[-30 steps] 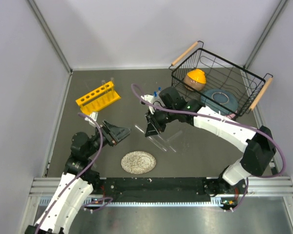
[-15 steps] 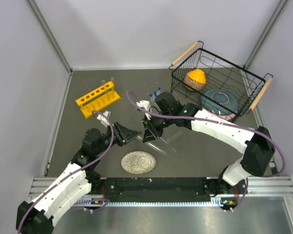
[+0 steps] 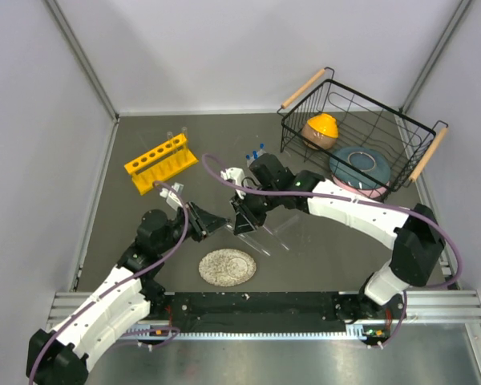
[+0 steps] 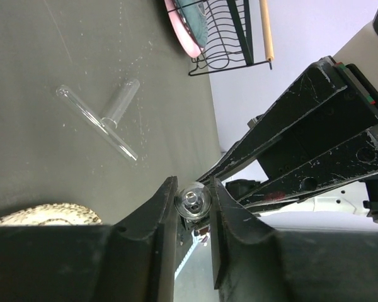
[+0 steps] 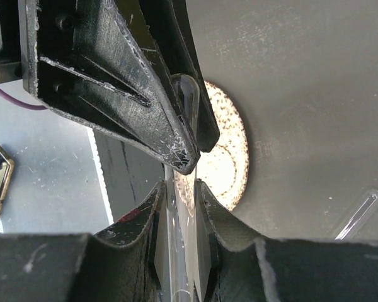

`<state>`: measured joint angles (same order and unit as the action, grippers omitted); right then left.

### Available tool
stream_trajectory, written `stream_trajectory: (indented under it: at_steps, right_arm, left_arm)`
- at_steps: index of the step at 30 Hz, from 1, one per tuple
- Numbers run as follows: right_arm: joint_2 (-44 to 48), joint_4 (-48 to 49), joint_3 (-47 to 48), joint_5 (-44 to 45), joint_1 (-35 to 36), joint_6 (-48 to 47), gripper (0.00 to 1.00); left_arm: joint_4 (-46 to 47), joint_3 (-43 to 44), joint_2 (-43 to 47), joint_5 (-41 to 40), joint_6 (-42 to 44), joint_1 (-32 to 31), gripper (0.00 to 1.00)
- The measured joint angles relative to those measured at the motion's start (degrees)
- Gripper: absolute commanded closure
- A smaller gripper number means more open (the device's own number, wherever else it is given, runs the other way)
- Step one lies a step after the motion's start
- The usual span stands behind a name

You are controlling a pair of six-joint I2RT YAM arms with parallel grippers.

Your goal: Organize the chemistry lab equipment

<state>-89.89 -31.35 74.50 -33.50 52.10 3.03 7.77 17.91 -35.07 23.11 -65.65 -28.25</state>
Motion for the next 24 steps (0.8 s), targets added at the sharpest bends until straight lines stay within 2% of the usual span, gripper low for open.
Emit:
stream_trajectory:
  at_steps: [1,4,5,7,8,13,15,18,21,24]
  right_arm:
    - [-0.26,0.02,0.00,0.07,0.04,-0.07,0.80]
    - [-0.70,0.00,0.02,0.04,0.04,-0.31,0.72]
    - [-0.74,0.00,0.02,0.04,0.04,-0.42,0.54]
    - [-0.74,-0.22,0.09,0.17,0.02,-0.59,0.38]
    - [-0.74,-0.42,0.20,0.39,0.02,-0.74,0.27]
    - [-0.07,-2.64,1.44,1.36,-0.70,-5.25,0.02]
    - [1.70,-4.22,1.44,1.09,-2.36,-8.48,0.01]
    - [6.16,-6.36,1.27,-0.94,-7.34,-14.21,0.01]
    - [12.87,-6.71,-0.26,-5.29,-15.32,-20.28,0.01]
    - [18.86,-6.54,-3.80,-9.40,-21.75,-24.65,0.01]
  left_arm:
    - [-0.22,0.17,-0.22,0.02,0.28,0.00,0.91]
    - [-1.07,0.76,-1.11,0.22,1.09,0.00,0.97]
    - [-1.40,1.01,-1.31,0.22,1.33,0.00,0.98]
    - [-2.58,1.75,-1.57,0.24,2.27,0.00,0.98]
    - [-3.30,2.32,-1.57,0.20,2.91,0.00,0.99]
    - [-12.79,9.18,-1.49,-3.06,9.35,0.35,0.99]
    - [-17.51,13.29,-2.01,-4.72,13.16,1.62,0.99]
    - [-23.98,21.92,-5.70,-6.47,20.35,7.08,0.99]
    - [-28.35,30.40,-11.52,-8.55,28.15,13.77,0.99]
    - [-31.19,37.27,-18.03,-12.59,35.26,17.44,0.99]
